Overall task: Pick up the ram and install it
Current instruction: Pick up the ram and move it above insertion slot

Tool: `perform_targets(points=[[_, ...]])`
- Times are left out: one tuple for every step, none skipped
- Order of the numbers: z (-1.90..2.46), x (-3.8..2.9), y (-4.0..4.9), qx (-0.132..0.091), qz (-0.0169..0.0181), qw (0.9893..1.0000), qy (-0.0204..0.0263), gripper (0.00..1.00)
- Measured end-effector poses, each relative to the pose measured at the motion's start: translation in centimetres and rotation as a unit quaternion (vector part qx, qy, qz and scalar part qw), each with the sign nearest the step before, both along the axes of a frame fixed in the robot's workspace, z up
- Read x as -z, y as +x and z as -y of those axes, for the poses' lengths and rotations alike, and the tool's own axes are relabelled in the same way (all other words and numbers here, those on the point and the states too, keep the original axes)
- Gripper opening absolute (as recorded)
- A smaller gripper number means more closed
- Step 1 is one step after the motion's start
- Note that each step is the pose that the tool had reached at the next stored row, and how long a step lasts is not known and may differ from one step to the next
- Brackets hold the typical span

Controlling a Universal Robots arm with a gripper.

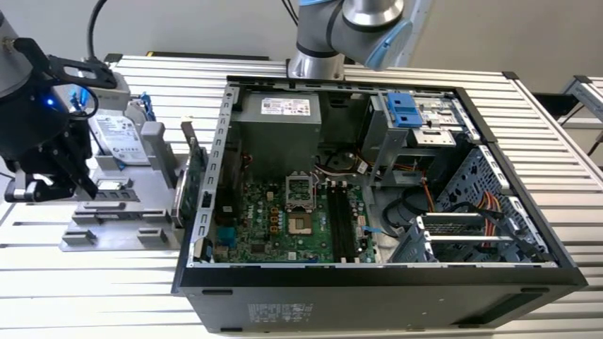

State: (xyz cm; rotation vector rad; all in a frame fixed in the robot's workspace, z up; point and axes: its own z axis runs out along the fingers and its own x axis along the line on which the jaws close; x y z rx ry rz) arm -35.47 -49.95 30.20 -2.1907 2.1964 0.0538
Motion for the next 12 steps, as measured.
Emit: perform_targets(points=[[0.00, -0.09, 0.00, 0.000, 0.0000, 1.0000, 0.0000, 0.00], [0.00, -0.17, 0.00, 0.000, -0.0001, 1.0000, 0.0000, 0.00], [0.00, -0.25, 0.00, 0.000, 0.0000, 1.0000, 0.0000, 0.00], [0.00, -0.34, 0.00, 0.000, 0.0000, 1.0000, 0.0000, 0.00], [0.00, -0.42, 0.00, 0.000, 0.0000, 1.0000, 0.0000, 0.00], [0.00, -0.50, 0.00, 0.000, 0.0000, 1.0000, 0.0000, 0.00], [0.00, -0.59, 0.00, 0.000, 0.0000, 1.0000, 0.0000, 0.00], [0.00, -0.66, 0.00, 0.000, 0.0000, 1.0000, 0.0000, 0.00], [0.00, -0.75, 0.00, 0.000, 0.0000, 1.0000, 0.0000, 0.00], [0.00, -0.83, 0.00, 0.000, 0.0000, 1.0000, 0.0001, 0.00], [0.00, -0.91, 0.00, 0.000, 0.0000, 1.0000, 0.0001, 0.00], [0.00, -1.00, 0.00, 0.000, 0.0000, 1.0000, 0.0001, 0.00]])
